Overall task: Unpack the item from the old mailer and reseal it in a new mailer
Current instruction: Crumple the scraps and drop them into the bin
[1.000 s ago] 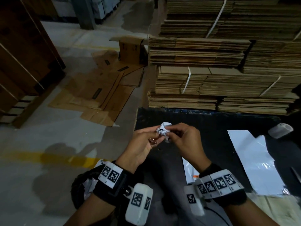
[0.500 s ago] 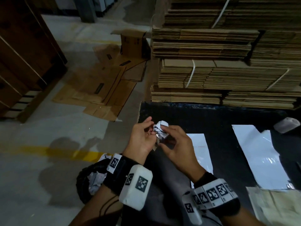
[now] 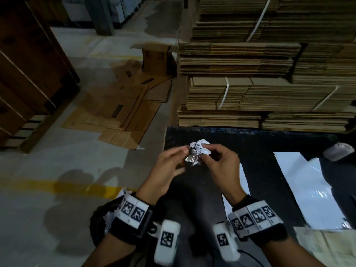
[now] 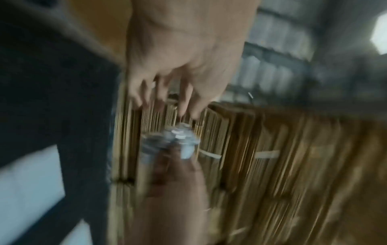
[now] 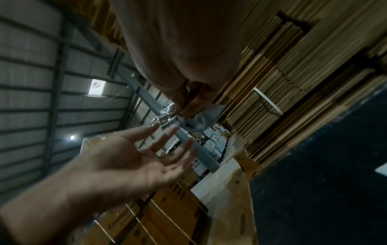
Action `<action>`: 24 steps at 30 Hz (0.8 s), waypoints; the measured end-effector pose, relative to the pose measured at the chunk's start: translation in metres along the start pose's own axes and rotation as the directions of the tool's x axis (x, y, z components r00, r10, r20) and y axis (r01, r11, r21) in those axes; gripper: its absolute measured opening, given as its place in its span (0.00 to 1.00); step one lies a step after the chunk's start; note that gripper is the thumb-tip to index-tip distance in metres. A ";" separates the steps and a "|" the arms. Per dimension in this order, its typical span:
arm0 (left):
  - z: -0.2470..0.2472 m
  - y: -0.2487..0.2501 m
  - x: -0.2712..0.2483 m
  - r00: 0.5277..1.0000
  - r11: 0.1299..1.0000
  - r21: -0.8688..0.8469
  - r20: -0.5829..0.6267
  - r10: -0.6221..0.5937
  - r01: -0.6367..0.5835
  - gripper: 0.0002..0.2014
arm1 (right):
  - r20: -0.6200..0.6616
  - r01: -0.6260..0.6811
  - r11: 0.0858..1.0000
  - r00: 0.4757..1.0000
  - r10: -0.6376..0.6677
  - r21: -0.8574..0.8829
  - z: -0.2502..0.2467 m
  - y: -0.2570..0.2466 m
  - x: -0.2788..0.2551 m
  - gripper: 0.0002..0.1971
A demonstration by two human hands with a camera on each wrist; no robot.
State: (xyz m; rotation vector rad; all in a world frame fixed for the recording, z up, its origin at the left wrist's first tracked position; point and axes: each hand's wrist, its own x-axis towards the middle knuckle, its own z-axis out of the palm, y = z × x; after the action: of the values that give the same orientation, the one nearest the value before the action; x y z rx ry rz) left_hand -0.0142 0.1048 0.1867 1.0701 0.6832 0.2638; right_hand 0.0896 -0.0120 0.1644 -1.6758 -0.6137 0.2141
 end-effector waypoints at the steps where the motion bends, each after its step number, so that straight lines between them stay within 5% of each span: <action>1: 0.000 -0.002 -0.002 0.997 1.000 -0.002 0.078 -0.020 0.020 0.11 | -0.007 -0.017 0.999 1.000 0.018 0.036 0.002 -0.003 0.002 0.13; 5: 0.003 -0.002 0.000 0.995 0.988 -0.151 0.086 0.041 -0.027 0.14 | -0.061 -0.013 0.996 0.998 0.018 0.083 0.010 -0.010 0.006 0.16; 11: 0.001 0.008 0.002 0.977 0.973 0.082 0.040 0.211 -0.214 0.16 | -0.017 0.147 0.983 0.989 -0.150 -0.105 0.013 -0.016 -0.005 0.15; 19: 0.003 0.022 0.019 0.998 0.997 -0.050 0.015 0.066 -0.065 0.14 | 0.324 0.290 0.942 0.919 -0.225 -0.167 -0.005 -0.024 -0.003 0.19; 24: 0.025 0.018 0.017 0.995 0.976 -0.209 -0.091 0.035 -0.054 0.10 | 0.235 0.274 0.941 0.945 -0.225 -0.197 -0.015 -0.024 0.009 0.17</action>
State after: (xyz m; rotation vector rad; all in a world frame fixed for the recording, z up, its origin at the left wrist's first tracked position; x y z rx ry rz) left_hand 0.0166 0.1038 0.2033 0.8745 0.6933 0.4149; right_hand 0.0974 -0.0183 0.1921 -1.7864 -1.0372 0.1402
